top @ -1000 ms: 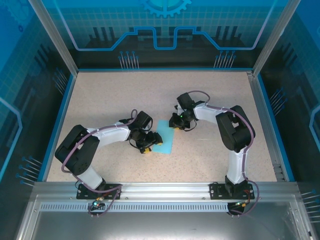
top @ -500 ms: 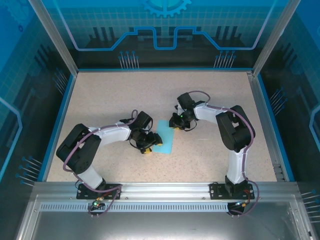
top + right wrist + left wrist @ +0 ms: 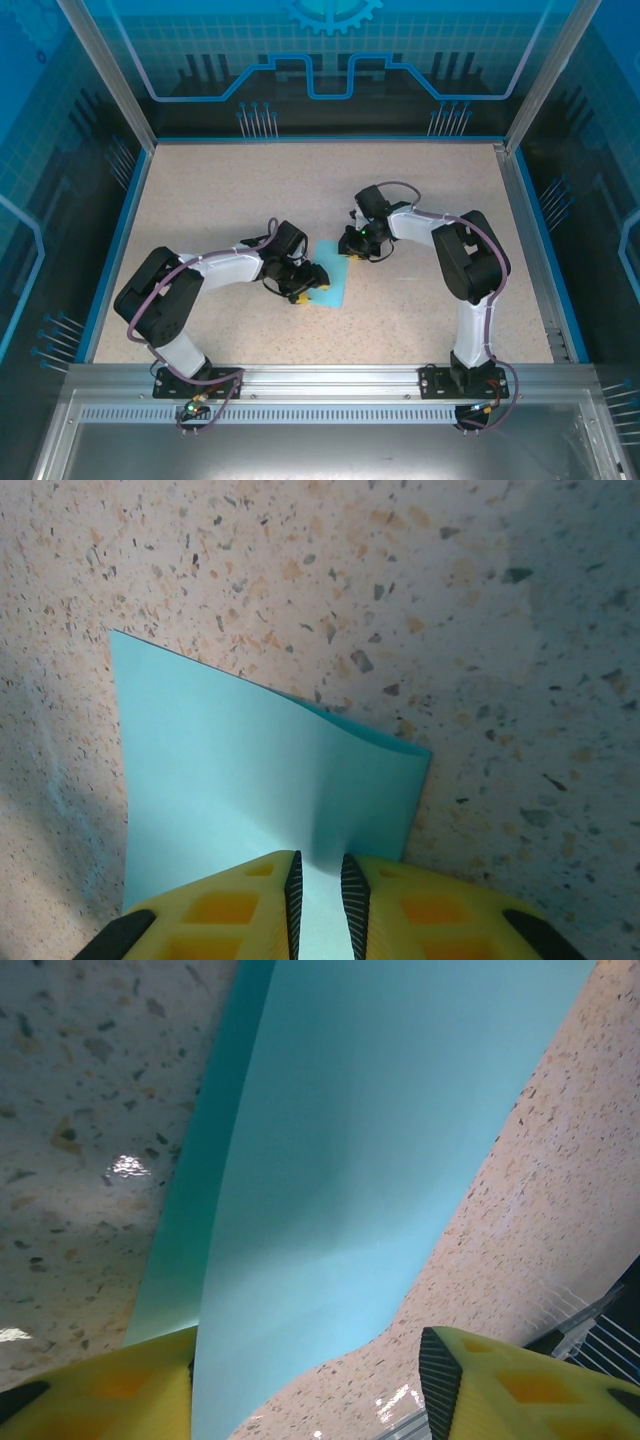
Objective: Fold a paper plane with a square sheet of paper (pick it up from the middle)
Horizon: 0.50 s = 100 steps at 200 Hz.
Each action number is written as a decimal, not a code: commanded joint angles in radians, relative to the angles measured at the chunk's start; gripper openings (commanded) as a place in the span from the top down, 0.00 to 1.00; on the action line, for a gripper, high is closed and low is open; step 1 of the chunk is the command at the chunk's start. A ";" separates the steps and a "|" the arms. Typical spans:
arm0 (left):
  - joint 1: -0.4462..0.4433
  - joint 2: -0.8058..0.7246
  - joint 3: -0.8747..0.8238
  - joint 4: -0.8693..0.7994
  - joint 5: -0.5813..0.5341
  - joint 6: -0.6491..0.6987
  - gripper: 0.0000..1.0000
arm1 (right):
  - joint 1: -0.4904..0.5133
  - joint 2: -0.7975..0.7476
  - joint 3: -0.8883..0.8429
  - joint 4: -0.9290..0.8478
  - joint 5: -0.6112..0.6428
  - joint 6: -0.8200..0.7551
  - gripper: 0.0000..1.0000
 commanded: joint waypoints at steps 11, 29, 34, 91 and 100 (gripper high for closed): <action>-0.006 -0.050 0.021 0.020 0.038 0.026 0.47 | -0.011 0.072 -0.028 -0.041 0.047 0.008 0.77; -0.006 -0.067 0.023 0.047 0.059 0.032 0.47 | -0.011 0.079 -0.025 -0.045 0.049 0.008 0.77; -0.006 -0.068 0.024 0.062 0.071 0.031 0.47 | -0.012 0.080 -0.024 -0.046 0.050 0.008 0.77; -0.006 -0.016 0.045 0.184 0.151 0.005 0.46 | -0.012 0.092 -0.020 -0.055 0.051 0.004 0.77; -0.009 -0.005 0.055 0.192 0.152 0.004 0.46 | -0.012 0.092 -0.020 -0.056 0.048 0.004 0.77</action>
